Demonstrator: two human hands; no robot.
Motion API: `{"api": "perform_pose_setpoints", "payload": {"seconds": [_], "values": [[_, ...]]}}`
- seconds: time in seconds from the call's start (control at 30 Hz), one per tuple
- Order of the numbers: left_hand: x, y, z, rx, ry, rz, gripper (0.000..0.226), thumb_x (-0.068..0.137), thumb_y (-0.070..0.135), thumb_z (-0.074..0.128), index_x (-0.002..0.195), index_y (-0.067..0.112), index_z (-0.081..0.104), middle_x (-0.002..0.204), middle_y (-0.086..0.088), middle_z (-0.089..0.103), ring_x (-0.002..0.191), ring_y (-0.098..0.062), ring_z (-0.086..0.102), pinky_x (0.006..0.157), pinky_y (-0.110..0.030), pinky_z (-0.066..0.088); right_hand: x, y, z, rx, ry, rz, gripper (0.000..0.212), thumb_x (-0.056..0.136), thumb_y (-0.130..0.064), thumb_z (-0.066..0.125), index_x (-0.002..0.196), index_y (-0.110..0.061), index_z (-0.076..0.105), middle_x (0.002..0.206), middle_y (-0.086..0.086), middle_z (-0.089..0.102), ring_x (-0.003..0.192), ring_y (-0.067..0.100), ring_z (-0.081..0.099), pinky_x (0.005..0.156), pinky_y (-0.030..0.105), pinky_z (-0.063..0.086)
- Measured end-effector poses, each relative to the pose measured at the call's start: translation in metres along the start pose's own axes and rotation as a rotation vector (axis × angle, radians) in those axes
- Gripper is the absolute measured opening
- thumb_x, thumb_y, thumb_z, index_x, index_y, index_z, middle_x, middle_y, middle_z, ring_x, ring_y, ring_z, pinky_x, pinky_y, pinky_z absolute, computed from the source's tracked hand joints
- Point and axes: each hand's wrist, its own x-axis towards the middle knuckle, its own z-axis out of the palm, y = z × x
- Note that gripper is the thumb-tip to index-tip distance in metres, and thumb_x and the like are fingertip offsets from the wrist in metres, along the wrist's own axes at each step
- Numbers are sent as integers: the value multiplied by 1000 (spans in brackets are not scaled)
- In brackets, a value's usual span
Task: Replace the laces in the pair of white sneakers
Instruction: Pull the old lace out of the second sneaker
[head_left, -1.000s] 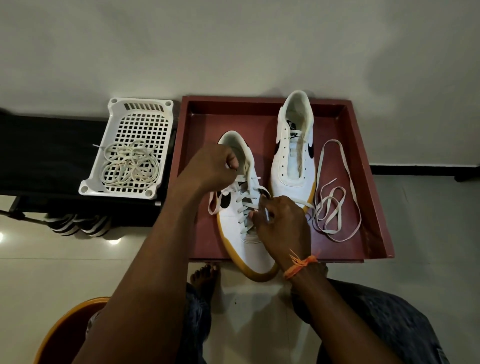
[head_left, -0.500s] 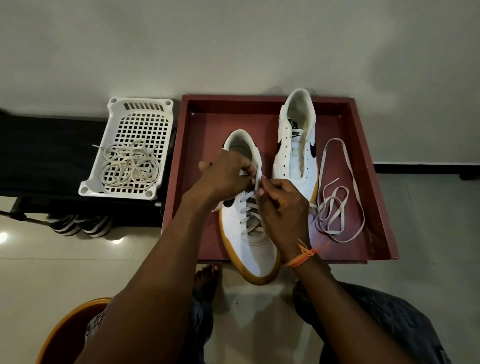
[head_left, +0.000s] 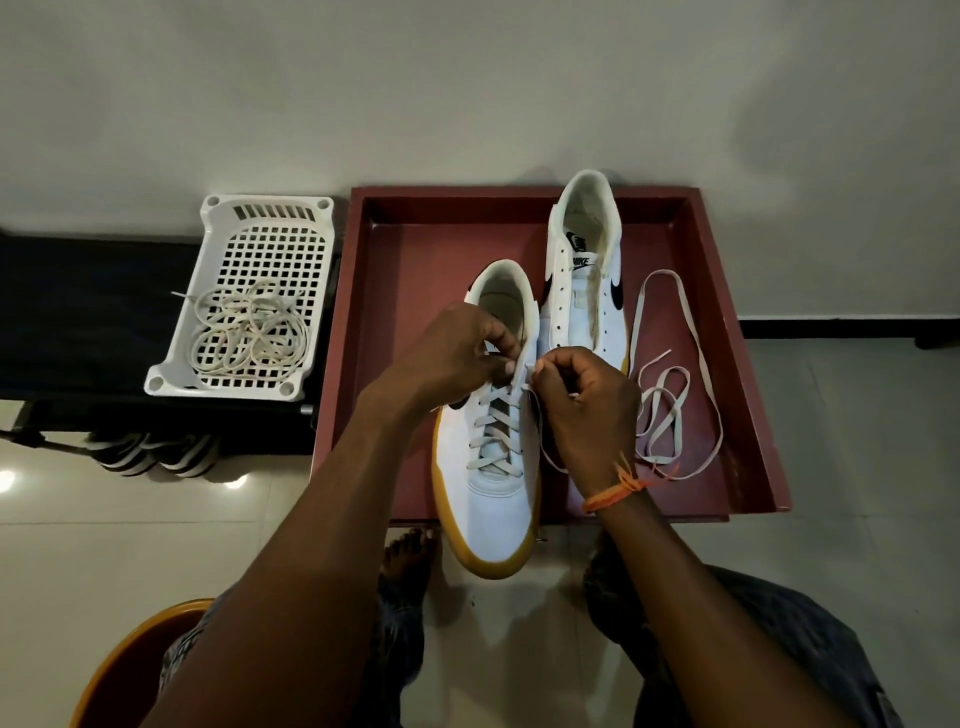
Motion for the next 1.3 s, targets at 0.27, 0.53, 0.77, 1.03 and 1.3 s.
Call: {"api": "perform_pose_setpoints", "payload": {"seconds": [0.27, 0.53, 0.77, 1.03, 1.3], "values": [[-1, 0, -3, 38, 51, 31, 5, 87, 18, 73, 83, 16, 74, 78, -2, 71, 54, -23, 67, 47, -26, 51, -1, -2, 2, 75, -46, 31, 16, 92, -28, 67, 96, -13, 73, 83, -3, 72, 75, 5, 66, 66, 23, 53], [-2, 0, -6, 167, 124, 80, 4, 82, 10, 75, 85, 9, 78, 109, -4, 55, 102, -18, 54, 83, -35, 51, -3, -5, 4, -9, -32, 103, 21, 83, -20, 76, 102, -14, 70, 80, -6, 68, 71, 7, 64, 70, 29, 57], [-2, 6, -4, 176, 166, 52, 7, 80, 10, 75, 84, 4, 78, 106, -7, 60, 97, -20, 58, 82, -42, 54, -4, -8, 11, 3, -85, 47, 43, 81, -31, 77, 117, -13, 64, 101, 0, 69, 84, 8, 64, 72, 20, 56], [-10, 7, -28, 198, 306, 30, 7, 71, 6, 79, 68, 3, 73, 90, -8, 62, 71, -13, 55, 60, -23, 46, -6, -7, 13, -42, -49, 57, 40, 82, -25, 73, 118, -13, 61, 105, 3, 67, 85, 12, 63, 75, 29, 56], [-24, 7, -17, 329, 336, 5, 27, 78, 3, 70, 102, 14, 73, 102, -6, 56, 86, -20, 58, 75, -35, 49, 18, 5, -9, -21, -311, -50, 66, 84, 3, 49, 144, -26, 46, 128, 2, 51, 100, 10, 58, 81, 21, 51]]}}
